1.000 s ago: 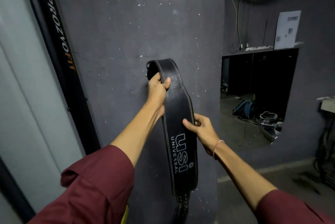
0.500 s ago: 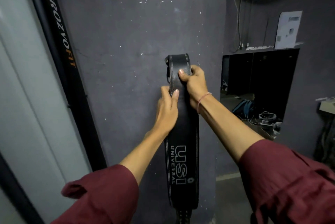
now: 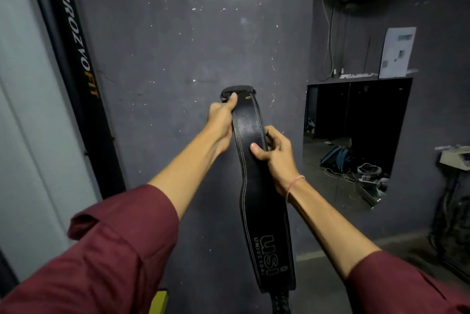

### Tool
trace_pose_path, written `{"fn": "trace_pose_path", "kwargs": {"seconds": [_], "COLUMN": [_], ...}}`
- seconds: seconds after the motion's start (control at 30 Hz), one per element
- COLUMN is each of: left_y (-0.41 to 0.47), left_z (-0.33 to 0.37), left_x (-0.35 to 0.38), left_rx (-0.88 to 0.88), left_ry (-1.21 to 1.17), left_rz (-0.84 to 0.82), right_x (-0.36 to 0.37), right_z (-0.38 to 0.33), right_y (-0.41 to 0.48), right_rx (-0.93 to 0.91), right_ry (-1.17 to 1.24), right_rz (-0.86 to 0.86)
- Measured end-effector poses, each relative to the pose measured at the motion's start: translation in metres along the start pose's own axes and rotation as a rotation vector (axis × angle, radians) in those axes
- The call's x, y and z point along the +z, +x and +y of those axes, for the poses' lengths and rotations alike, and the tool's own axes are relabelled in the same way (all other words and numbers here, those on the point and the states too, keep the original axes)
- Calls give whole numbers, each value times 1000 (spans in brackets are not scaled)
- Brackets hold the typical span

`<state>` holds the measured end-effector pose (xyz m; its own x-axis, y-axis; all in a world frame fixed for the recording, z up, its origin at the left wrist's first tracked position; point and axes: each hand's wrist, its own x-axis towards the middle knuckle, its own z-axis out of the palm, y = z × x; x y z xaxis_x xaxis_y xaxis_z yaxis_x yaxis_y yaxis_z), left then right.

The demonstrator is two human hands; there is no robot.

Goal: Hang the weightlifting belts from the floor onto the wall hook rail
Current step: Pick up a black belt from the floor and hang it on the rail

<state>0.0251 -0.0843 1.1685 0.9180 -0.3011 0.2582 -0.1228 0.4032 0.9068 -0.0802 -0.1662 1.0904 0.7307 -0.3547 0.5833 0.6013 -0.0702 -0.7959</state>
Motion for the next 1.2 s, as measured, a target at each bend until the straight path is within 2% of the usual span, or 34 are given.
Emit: {"fn": "trace_pose_path", "kwargs": {"seconds": [0.1,0.2,0.33,0.43,0.53,0.6,0.67,0.73,0.97,1.13,1.2], "left_y": [-5,-11,-20,-19,-20,-22,-20,-20,-24,-46,-56], "left_z": [-1,-4,-8,-3,-2,-2,-4,-5,1,-21,-41], "left_x": [9,13,19,18,14,10,7,6,3,-13,-21], "left_rx": [-63,-61,114,239,280,285,290,319,442,665,705], "left_ry": [-45,-27,-52,-16,-19,-12,22,65,240,476,543], "left_rz": [54,-9,-50,-10,28,59,80,53,-60,-3,-16], "right_x": [-8,-5,0,-4,-11,-15,-17,-12,20,31,35], "right_z": [6,0,-12,1,30,54,71,67,-20,-20,-17], "right_y": [-8,-4,22,22,-6,-34,-50,-45,27,46,48], "right_rx": [90,92,3,12,135,199,259,217,-152,-148,-128], "right_ry": [56,15,-73,-95,-55,-124,-174,-187,-53,-56,-41], "right_rz": [-71,-38,115,80,36,-5,30,55,223,204,233]}}
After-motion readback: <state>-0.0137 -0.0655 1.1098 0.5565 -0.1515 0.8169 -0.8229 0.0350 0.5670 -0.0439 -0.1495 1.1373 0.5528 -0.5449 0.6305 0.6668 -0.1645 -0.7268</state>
